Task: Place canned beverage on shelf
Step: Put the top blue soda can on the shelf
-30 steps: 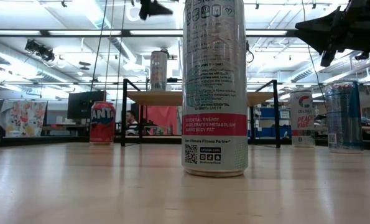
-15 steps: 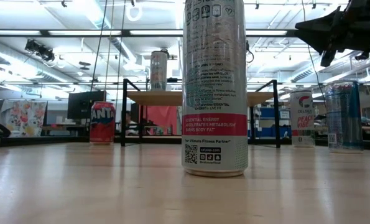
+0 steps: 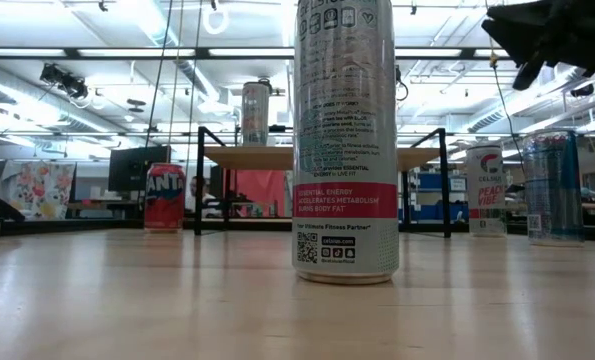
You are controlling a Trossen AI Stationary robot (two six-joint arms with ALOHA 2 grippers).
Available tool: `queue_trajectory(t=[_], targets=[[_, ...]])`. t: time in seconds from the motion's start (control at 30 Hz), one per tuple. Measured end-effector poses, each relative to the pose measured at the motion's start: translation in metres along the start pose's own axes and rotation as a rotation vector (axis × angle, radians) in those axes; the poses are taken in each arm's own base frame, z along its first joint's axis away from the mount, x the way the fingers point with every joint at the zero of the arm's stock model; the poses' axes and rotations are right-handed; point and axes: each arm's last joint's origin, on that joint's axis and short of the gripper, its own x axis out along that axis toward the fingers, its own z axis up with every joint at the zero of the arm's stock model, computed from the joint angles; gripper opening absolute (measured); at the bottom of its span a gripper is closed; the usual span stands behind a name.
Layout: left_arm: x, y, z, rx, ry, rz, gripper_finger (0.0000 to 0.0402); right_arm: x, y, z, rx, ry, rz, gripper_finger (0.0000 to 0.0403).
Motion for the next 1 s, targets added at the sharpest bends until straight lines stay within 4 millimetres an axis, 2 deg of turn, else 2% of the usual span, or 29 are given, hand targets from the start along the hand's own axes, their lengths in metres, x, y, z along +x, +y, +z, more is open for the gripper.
queue_trajectory(t=[0.2,0.4,0.7,1.0], targets=[[-0.012,-0.024,-0.006,-0.015,0.034,0.005,0.0311,0.0,0.0,-0.001,-0.058,0.015,0.003,0.011],[-0.023,-0.041,-0.009,-0.034,0.036,0.037,0.0311,0.0,0.0,-0.005,-0.085,0.047,0.0,0.0129],[-0.034,-0.054,-0.01,-0.035,0.01,0.109,0.0311,0.0,-0.002,-0.008,-0.141,0.083,-0.064,0.0159],[-0.037,-0.057,-0.01,-0.065,-0.002,0.156,0.0311,-0.001,-0.003,-0.012,-0.154,0.124,-0.076,0.0178]])
